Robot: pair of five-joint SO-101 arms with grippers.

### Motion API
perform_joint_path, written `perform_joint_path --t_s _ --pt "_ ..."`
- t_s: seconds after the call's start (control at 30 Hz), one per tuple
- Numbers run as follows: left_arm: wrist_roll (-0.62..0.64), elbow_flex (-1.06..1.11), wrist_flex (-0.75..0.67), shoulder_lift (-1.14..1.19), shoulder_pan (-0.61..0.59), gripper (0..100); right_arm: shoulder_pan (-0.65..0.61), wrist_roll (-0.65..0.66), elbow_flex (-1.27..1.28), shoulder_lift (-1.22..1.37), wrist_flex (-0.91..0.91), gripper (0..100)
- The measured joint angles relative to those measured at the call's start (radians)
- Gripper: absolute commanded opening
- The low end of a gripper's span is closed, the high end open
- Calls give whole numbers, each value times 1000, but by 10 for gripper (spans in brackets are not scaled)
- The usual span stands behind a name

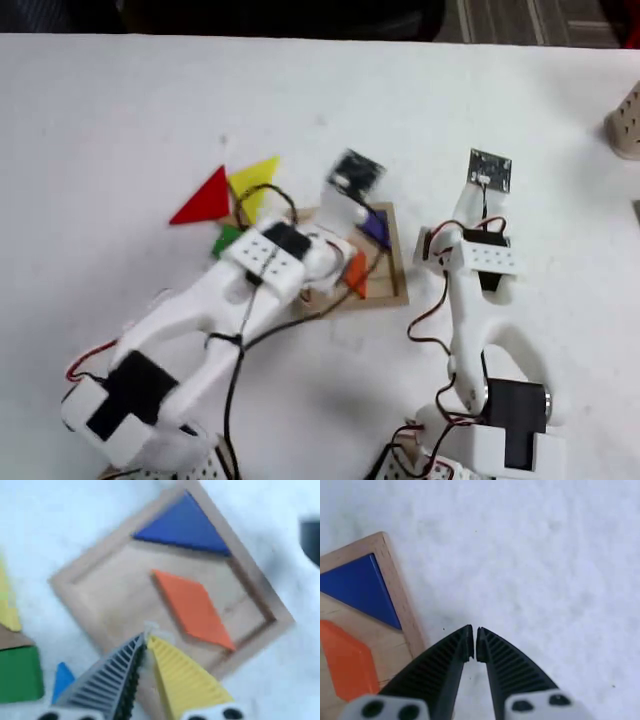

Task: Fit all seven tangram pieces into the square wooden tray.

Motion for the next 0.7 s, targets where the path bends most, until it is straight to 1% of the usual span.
perform_joint_path --t_s 0.1,0.23,0.33,0.53,0.7 --pt "69 -20 -18 66 -52 24 2 0 0 0 0 17" --pt "81 -87 -23 193 -46 24 0 0 0 0 0 17" --pt "86 -101 -23 244 -6 24 3 0 0 0 0 17" --pt "86 -104 -26 259 95 24 3 0 0 0 0 17" --pt "91 -104 -112 259 140 24 2 0 0 0 0 17"
